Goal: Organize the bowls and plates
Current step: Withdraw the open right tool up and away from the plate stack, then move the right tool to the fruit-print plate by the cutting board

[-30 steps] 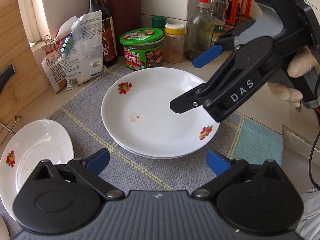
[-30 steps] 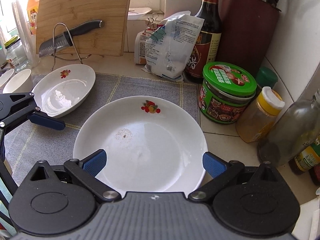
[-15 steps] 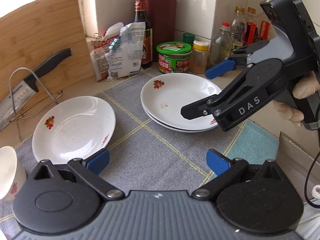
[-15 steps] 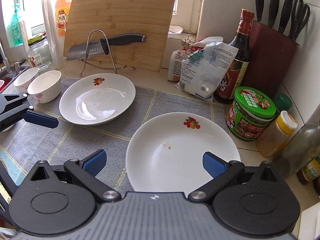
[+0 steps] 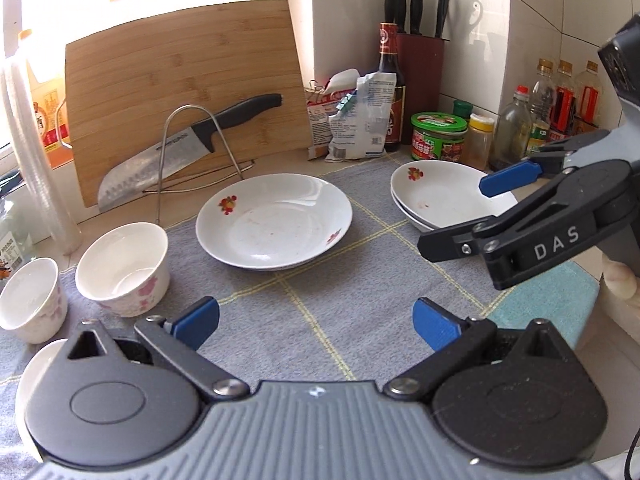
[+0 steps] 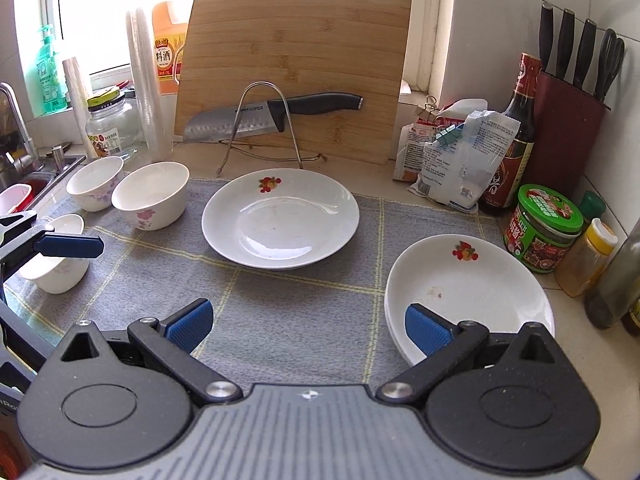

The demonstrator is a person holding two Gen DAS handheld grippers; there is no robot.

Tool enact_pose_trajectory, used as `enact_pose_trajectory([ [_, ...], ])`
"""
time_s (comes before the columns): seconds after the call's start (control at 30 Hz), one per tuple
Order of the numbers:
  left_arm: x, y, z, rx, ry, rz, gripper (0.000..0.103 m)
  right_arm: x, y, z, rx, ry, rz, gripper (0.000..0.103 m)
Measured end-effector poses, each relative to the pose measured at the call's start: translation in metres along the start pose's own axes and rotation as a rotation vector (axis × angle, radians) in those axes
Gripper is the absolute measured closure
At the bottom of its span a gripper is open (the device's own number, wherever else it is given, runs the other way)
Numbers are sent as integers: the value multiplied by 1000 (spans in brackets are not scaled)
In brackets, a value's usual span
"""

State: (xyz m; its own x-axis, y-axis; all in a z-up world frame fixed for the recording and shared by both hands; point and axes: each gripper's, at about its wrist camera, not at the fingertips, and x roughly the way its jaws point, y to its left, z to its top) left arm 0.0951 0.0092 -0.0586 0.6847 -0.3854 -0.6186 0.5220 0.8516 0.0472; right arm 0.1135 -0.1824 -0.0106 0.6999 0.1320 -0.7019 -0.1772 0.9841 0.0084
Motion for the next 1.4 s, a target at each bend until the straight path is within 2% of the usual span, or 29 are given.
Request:
enact_pose_trajectory([
  [0.27, -1, 17, -25, -46, 24, -7, 1, -7, 26, -15, 15, 44, -43, 0],
  [0.5, 21, 23, -30, -141, 88, -42, 1, -6, 19, -11, -9, 46, -26, 0],
  [0.77, 50, 13, -14, -176, 142, 59, 1, 17, -15, 6, -49, 45, 45, 0],
  [1.1, 77, -1, 5, -220, 199, 188, 1, 58, -57, 38, -104, 37, 189, 0],
  [1.23, 82, -4, 7, -215, 221, 227, 1, 75, -61, 48, -121, 54, 252, 0],
  [1.4, 91, -3, 9, -225, 231, 236, 1, 89, -58, 56, -159, 69, 297, 0],
])
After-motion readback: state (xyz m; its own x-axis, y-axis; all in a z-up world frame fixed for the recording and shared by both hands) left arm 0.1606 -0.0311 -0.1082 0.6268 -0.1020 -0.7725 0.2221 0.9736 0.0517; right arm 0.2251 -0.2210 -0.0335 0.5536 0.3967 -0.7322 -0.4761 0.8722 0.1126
